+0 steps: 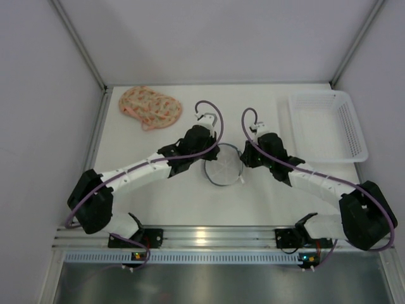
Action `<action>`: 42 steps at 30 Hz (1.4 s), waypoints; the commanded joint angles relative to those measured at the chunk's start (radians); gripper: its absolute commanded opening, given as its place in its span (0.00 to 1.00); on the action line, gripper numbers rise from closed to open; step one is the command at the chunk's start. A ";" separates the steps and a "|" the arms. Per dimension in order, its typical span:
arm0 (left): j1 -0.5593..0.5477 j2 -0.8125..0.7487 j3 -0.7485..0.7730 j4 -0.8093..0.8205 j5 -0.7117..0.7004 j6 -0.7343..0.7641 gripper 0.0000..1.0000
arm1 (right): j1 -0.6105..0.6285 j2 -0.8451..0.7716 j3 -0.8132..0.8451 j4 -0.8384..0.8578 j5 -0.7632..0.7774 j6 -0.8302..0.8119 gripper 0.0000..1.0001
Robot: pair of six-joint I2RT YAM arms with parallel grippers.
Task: Place the bra in the laundry bag and zip it closed
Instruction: Zip the laundry bag at the center of the board.
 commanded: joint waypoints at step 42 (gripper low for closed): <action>-0.041 0.084 0.088 0.088 -0.043 0.076 0.00 | 0.186 -0.195 0.071 -0.042 0.285 0.194 0.00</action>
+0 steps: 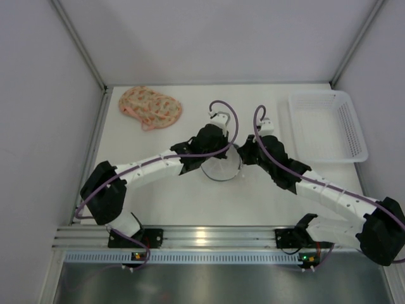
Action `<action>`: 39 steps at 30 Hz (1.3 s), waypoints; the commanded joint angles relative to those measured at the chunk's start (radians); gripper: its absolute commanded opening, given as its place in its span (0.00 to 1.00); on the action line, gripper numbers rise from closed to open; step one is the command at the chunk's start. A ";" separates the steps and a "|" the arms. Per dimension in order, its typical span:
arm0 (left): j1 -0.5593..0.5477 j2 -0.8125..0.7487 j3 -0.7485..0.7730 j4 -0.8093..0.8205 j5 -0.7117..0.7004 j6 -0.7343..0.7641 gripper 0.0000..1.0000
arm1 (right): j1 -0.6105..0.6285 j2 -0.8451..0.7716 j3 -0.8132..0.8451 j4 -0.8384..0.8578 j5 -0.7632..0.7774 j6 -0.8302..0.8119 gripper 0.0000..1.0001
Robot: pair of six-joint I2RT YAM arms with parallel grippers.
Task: Place the bra in the laundry bag and zip it closed
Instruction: Zip the laundry bag at the center of the board.
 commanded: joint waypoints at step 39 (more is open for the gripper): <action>0.204 -0.156 -0.070 -0.004 0.532 0.121 0.00 | -0.110 -0.184 0.059 -0.109 -0.160 0.082 0.67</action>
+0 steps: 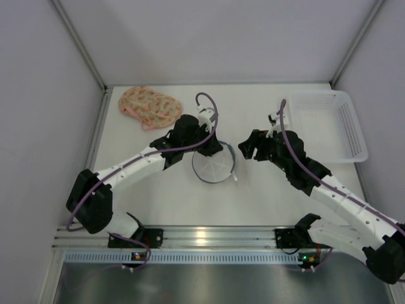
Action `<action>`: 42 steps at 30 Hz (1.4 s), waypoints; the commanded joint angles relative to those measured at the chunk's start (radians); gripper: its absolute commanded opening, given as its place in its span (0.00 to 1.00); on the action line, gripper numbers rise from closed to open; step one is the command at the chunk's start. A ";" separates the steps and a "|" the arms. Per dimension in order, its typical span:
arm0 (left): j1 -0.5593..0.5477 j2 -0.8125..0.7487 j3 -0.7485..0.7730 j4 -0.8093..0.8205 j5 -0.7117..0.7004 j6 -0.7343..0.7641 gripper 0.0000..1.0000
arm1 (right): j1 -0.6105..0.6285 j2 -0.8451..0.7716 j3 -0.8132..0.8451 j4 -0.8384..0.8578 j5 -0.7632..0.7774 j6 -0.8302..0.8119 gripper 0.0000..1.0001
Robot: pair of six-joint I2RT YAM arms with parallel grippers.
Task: Place the bra in the laundry bag and zip it closed
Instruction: Zip the laundry bag at the center of the board.
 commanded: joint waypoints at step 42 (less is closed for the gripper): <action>0.045 0.015 0.085 -0.093 0.399 0.232 0.00 | -0.050 0.109 -0.429 0.924 -0.186 0.583 0.67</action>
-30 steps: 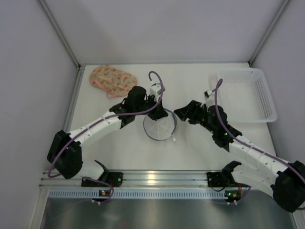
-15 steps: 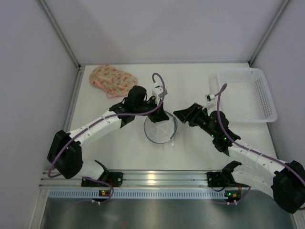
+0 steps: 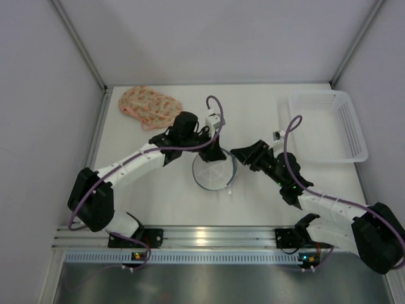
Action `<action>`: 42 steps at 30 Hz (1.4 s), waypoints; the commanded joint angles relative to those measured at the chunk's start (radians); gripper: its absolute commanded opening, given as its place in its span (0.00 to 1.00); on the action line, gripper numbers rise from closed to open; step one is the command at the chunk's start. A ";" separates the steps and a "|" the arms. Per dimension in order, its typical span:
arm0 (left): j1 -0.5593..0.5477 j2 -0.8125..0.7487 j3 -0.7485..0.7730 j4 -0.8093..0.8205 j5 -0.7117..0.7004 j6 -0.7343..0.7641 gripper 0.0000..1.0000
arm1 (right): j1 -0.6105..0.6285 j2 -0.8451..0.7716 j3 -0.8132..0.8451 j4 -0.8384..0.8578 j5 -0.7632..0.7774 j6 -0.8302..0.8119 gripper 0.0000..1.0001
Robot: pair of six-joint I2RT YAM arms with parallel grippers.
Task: Place the bra in the laundry bag and zip it closed
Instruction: Zip the laundry bag at the center of the board.
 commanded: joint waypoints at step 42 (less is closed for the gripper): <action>0.004 0.022 0.074 -0.015 -0.033 0.023 0.00 | 0.063 0.055 0.122 -0.053 0.037 0.120 0.37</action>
